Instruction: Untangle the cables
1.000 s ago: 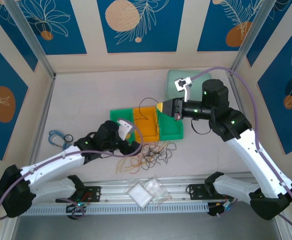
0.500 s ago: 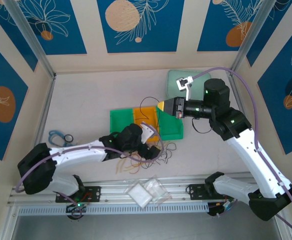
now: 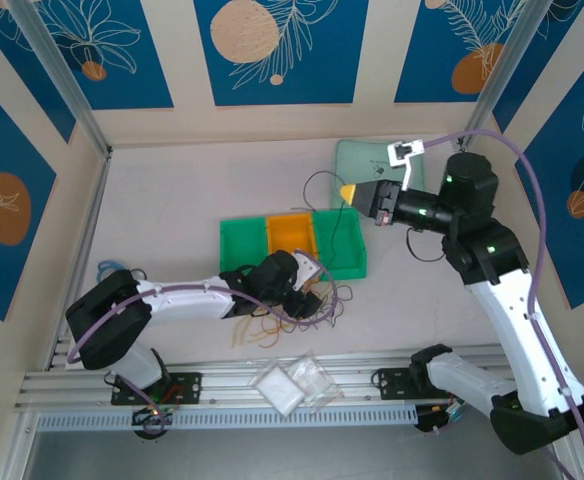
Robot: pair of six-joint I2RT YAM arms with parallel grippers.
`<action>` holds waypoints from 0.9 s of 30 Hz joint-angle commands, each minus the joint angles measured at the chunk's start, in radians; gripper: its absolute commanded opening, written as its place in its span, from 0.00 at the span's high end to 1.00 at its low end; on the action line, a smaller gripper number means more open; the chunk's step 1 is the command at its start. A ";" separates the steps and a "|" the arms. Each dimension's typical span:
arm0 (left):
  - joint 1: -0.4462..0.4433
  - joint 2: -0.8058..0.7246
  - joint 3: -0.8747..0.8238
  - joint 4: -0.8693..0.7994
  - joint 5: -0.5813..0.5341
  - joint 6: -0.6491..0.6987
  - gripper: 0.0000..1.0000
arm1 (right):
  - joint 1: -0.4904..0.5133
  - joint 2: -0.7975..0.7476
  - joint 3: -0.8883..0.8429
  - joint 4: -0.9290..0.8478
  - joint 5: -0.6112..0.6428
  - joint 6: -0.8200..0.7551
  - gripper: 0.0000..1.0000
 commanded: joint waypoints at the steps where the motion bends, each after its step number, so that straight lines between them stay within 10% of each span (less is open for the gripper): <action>1: -0.005 0.010 -0.023 0.027 0.022 -0.022 0.35 | -0.043 -0.058 0.042 0.011 0.044 -0.023 1.00; 27: -0.004 0.016 -0.046 0.008 0.011 -0.023 0.35 | -0.174 -0.288 0.084 0.019 0.871 -0.423 1.00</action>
